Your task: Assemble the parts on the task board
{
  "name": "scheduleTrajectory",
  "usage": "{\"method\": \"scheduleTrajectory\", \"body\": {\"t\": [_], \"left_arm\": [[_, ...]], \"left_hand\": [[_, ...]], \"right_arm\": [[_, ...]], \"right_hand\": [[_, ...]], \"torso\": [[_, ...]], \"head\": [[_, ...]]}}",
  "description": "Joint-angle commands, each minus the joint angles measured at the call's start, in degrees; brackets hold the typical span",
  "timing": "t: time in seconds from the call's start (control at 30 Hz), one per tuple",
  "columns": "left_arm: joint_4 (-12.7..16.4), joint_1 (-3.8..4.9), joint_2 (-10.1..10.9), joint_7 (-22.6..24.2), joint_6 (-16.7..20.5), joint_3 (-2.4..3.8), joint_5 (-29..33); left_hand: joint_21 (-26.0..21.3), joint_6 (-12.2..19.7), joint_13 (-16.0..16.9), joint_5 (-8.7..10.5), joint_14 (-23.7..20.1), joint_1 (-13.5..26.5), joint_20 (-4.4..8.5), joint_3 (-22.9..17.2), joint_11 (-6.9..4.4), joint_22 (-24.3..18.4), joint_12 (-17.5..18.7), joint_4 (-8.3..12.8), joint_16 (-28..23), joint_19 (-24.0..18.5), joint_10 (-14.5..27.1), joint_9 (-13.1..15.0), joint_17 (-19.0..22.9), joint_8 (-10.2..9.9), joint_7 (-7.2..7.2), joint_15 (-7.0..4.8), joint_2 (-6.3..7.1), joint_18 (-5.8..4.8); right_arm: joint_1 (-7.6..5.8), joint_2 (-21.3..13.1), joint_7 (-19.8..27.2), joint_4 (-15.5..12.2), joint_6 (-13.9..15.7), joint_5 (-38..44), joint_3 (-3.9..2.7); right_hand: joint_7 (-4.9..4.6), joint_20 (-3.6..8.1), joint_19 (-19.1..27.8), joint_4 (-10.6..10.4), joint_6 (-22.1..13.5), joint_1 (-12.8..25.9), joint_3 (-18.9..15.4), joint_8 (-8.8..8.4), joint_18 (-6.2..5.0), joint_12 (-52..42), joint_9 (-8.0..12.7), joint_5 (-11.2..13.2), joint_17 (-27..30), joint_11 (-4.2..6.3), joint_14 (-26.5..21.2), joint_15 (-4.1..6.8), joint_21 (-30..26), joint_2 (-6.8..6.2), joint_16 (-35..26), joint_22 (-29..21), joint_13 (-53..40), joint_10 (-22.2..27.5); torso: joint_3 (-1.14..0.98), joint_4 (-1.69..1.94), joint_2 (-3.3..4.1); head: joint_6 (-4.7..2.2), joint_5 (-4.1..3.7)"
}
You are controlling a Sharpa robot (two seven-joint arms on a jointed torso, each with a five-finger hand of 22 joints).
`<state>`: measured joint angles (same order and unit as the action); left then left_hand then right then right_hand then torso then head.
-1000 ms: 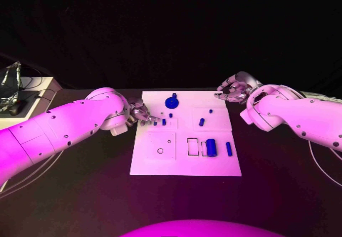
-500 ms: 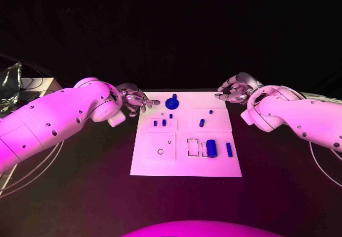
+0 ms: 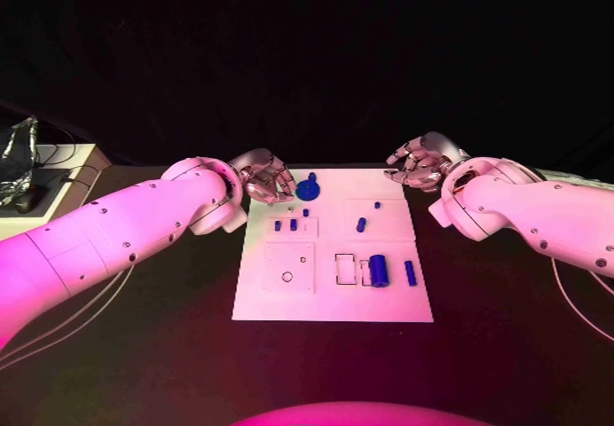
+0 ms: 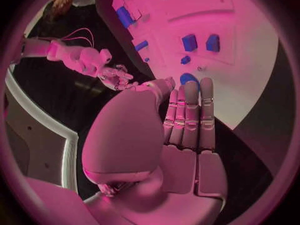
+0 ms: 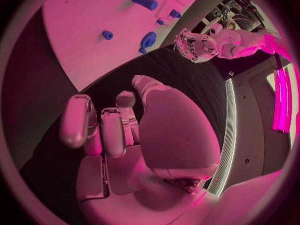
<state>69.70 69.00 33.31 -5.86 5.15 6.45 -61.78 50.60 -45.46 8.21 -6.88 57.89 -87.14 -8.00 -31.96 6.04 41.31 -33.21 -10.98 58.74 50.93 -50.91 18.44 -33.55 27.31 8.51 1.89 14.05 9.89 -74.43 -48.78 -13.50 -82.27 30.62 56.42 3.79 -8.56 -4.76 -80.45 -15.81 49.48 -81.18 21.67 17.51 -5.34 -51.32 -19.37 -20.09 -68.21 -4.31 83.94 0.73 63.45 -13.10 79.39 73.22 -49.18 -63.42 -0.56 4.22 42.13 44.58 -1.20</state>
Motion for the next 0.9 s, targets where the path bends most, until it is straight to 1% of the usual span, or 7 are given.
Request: {"method": "scheduleTrajectory", "body": {"t": [0.03,0.2,0.37,0.53,0.63,0.73,0.9], "left_arm": [[-1.64,0.01,-1.67,9.89,4.76,-0.63,-12.54],[-4.0,0.0,-3.7,11.27,5.34,-1.46,-16.78],[-4.98,-0.03,-5.07,11.24,4.36,-1.79,-19.79],[-5.56,-0.07,-6.16,10.0,2.05,-1.98,-22.28],[-5.99,-0.23,-6.87,8.78,0.56,-2.15,-23.66],[-6.52,-0.41,-7.42,7.82,-0.07,-2.28,-24.37],[-7.29,-0.59,-8.03,6.79,-0.33,-2.47,-25.03]], "left_hand": [[-0.04,-0.73,-1.27,0.12,-0.11,0.72,0.11,-0.4,0.24,0.15,1.9,0.91,-0.39,-0.56,-0.22,-0.76,0.42,-1.11,-0.29,0.46,0.46,0.58],[-0.16,-1.1,-2.55,0.17,0.01,1.98,0.02,-0.6,0.35,0.2,3.77,1.74,-0.32,-0.62,-0.62,-1.61,0.79,-2.59,-0.66,0.52,0.99,0.58],[0.2,-1.99,-3.35,0.28,1.29,3.23,-0.16,-0.32,0.42,0.39,4.82,2.57,1.91,0.35,-1.11,-2.25,0.22,-3.76,-0.81,0.63,1.37,0.61],[2.03,-3.76,-3.79,0.27,3.17,4.29,-0.01,-0.34,0.13,1.58,5.34,3.51,7.11,2.0,-1.69,-2.61,-1.31,-4.46,-1.18,0.38,1.37,0.63],[4.19,-4.37,-3.92,0.33,6.79,4.98,0.04,-0.6,0.06,3.1,5.64,4.12,13.11,2.94,-1.84,-2.83,-7.14,-5.09,-1.24,0.34,1.5,0.61],[8.46,-4.39,-3.91,0.36,8.35,5.46,0.06,-0.6,0.03,7.87,5.69,4.26,15.55,6.53,-1.86,-2.92,-9.63,-5.45,-1.24,0.32,1.64,-0.28],[10.67,-4.33,-3.91,0.39,9.53,6.1,0.03,-0.24,0.12,10.31,5.81,4.23,17.09,8.24,-1.64,-2.98,-11.17,-5.72,-1.09,0.41,1.98,-0.72]], "right_arm": [[0.02,0.2,7.2,0.16,3.58,-3.3,0.0],[0.02,0.47,12.47,0.28,6.78,-5.52,0.04],[0.02,0.62,14.72,0.35,8.1,-6.47,0.06],[0.02,0.72,15.38,0.33,8.36,-6.45,0.06],[0.02,0.78,15.67,0.3,8.53,-6.27,0.07],[0.02,0.84,16.09,0.26,8.78,-6.11,0.07],[0.02,0.94,16.48,0.22,8.95,-6.04,0.07]], "right_hand": [[0.04,0.19,3.81,0.49,0.09,-0.1,2.54,0.58,-2.13,7.28,-0.39,-0.14,7.82,1.19,-1.64,0.51,-12.12,-1.03,-5.68,-7.18,7.03,2.4],[0.2,0.4,5.03,2.31,0.41,-0.97,5.69,0.84,-3.01,11.32,-0.67,-0.24,12.16,1.26,-2.62,0.7,-19.53,-1.23,-9.84,-12.1,11.06,1.38],[0.12,0.43,5.59,3.79,0.41,-0.05,7.93,0.83,-3.62,15.06,-0.83,-0.2,15.3,1.18,-3.42,0.67,-25.01,-1.82,-13.34,-15.74,14.77,0.81],[0.06,0.46,4.71,4.94,0.32,0.92,8.98,0.81,-3.54,18.24,-0.97,-0.17,14.6,1.12,-2.87,0.65,-25.5,-1.94,-13.62,-16.12,17.71,0.23],[-0.02,0.44,4.29,5.71,0.26,1.63,9.45,0.78,-3.51,20.71,-1.06,-0.14,14.32,1.0,-2.68,0.58,-25.96,-1.93,-13.91,-16.38,19.78,-0.13],[-0.08,0.41,4.13,6.14,0.24,2.0,9.61,0.77,-3.5,22.13,-1.1,-0.13,14.17,0.9,-2.6,0.53,-26.21,-1.96,-14.04,-16.51,20.88,-0.15],[-0.18,0.34,4.11,6.7,0.26,2.48,9.78,0.77,-3.55,23.96,-1.15,-0.12,14.46,0.76,-2.72,0.41,-26.97,-1.93,-14.61,-16.9,22.44,-0.36]], "torso": [[0.02,-0.02,0.08],[-0.08,-0.08,0.14],[-0.03,-0.08,0.17],[-0.04,-0.17,0.26],[0.03,-0.24,0.41],[0.03,-0.14,0.35],[0.0,-0.14,0.32]], "head": [[-0.37,-0.27],[-0.66,-0.36],[-0.76,-0.61],[-0.78,-0.72],[-0.88,-0.75],[-0.77,-0.9],[-0.74,-0.96]]}}
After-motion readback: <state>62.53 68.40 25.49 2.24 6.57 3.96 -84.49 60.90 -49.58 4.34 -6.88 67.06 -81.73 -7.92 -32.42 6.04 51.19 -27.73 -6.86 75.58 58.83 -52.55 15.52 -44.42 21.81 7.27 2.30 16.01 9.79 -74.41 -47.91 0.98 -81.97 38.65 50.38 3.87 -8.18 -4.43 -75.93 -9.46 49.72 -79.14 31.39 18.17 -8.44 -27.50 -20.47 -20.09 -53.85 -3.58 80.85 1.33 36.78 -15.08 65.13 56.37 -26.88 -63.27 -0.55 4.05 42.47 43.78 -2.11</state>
